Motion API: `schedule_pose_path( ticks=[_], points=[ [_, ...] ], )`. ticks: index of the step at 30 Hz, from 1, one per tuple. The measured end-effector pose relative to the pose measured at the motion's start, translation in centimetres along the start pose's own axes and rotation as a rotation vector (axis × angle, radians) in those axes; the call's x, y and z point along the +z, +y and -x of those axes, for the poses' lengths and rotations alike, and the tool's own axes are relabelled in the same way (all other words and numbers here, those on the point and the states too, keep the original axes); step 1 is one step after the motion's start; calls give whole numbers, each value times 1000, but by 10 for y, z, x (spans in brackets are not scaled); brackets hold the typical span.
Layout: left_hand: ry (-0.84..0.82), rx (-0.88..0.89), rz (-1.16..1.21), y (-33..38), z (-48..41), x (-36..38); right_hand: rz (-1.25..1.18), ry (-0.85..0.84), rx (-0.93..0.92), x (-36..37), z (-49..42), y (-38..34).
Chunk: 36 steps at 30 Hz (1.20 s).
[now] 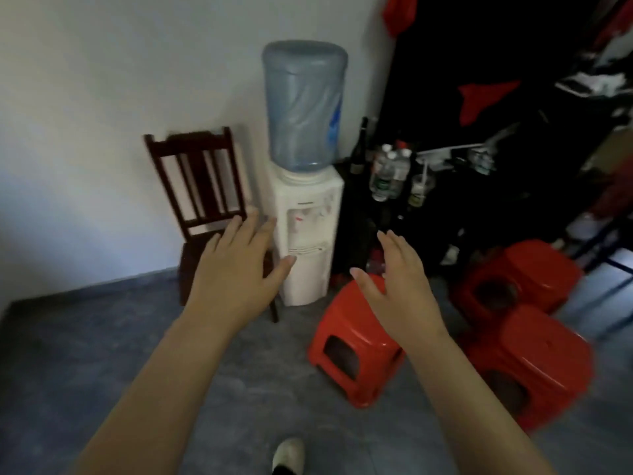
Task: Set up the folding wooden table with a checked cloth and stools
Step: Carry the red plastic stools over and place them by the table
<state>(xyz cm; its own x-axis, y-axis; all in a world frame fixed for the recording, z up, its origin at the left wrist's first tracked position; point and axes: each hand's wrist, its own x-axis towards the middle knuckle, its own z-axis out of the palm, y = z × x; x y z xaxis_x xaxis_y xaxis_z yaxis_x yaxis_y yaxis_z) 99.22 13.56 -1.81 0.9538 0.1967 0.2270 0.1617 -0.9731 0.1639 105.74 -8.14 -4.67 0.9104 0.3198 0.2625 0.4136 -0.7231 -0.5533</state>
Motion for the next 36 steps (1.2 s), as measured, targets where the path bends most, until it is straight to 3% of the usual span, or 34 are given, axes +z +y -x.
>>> schedule_pose_path(
  ticks=[7,20,25,32,36],
  points=[
    [-99,95,82,63,-102,98,122,4,178,-7,-56,111],
    [-289,-101,121,121,-197,255,127,-239,204,51,-187,262],
    [-329,-362,148,146,-206,348,117,-423,138,114,-243,343],
    [-406,-975,387,192,-196,500,177,-699,129,222,-295,462],
    [-469,-1113,441,203,-189,570,184,-773,127,285,-305,511]
  ],
)
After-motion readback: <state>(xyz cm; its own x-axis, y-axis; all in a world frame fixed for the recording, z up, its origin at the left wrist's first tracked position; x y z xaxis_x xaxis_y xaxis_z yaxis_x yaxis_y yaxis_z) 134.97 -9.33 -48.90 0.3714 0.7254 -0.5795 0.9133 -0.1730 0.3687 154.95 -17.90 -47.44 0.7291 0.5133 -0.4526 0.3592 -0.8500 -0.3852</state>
